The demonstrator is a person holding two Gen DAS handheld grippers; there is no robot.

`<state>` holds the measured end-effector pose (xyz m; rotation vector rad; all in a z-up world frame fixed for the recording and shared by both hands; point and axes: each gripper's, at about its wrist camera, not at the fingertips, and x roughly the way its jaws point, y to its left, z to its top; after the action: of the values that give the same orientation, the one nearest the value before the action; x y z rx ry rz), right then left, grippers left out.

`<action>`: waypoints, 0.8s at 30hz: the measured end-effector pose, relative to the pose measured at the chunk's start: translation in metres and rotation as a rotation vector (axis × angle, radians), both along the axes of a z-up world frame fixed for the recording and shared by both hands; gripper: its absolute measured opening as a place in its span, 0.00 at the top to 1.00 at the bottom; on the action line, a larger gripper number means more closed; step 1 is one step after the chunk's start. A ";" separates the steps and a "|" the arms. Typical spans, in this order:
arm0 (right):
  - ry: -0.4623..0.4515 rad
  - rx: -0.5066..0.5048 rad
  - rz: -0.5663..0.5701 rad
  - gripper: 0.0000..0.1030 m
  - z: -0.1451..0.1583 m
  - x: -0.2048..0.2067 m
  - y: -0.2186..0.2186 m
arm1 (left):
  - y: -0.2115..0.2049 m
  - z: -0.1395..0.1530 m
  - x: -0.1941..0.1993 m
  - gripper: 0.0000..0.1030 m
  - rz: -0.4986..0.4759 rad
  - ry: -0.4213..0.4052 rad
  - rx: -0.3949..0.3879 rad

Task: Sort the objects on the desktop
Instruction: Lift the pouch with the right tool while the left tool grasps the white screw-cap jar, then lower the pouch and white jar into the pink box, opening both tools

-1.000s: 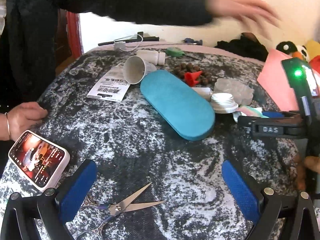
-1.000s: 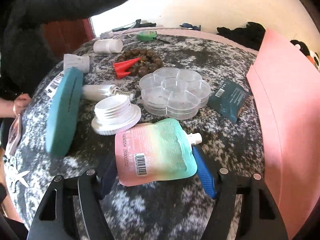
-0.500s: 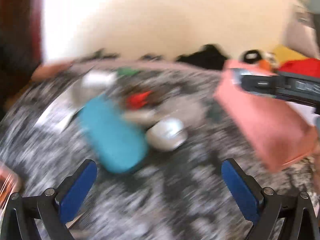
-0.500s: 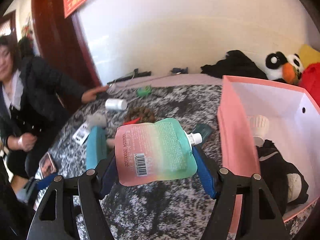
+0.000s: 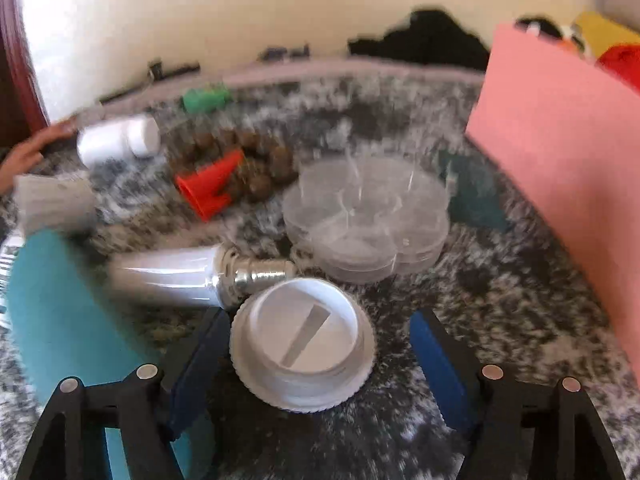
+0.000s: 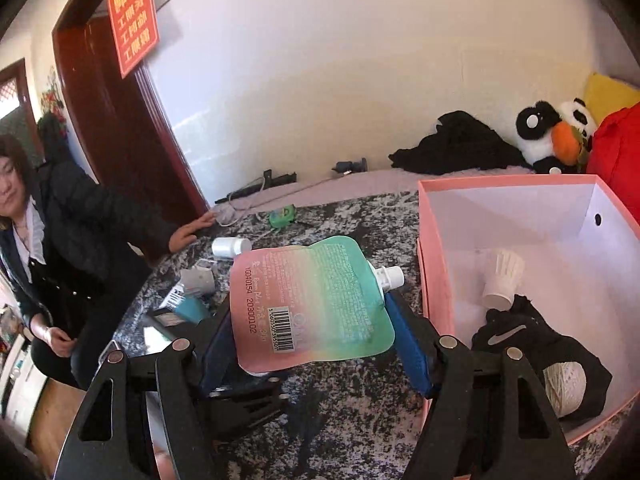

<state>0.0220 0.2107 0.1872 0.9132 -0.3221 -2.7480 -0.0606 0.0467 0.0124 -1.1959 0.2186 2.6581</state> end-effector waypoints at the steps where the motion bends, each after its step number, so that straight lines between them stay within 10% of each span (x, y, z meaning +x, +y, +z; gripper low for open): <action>1: 0.000 0.003 0.002 0.29 0.000 -0.001 -0.001 | 0.003 -0.002 -0.001 0.23 -0.001 -0.001 -0.013; 5: -0.003 0.028 0.007 0.29 -0.001 0.000 -0.006 | -0.003 0.002 0.002 0.44 0.002 0.005 0.050; 24: 0.051 0.108 -0.118 0.28 0.022 0.046 0.044 | 0.052 0.105 0.113 0.44 -0.195 0.227 0.188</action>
<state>0.0679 0.2544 0.2095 0.8743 -0.2281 -2.9167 0.0524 0.0990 0.1170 -0.7757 0.1114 2.5717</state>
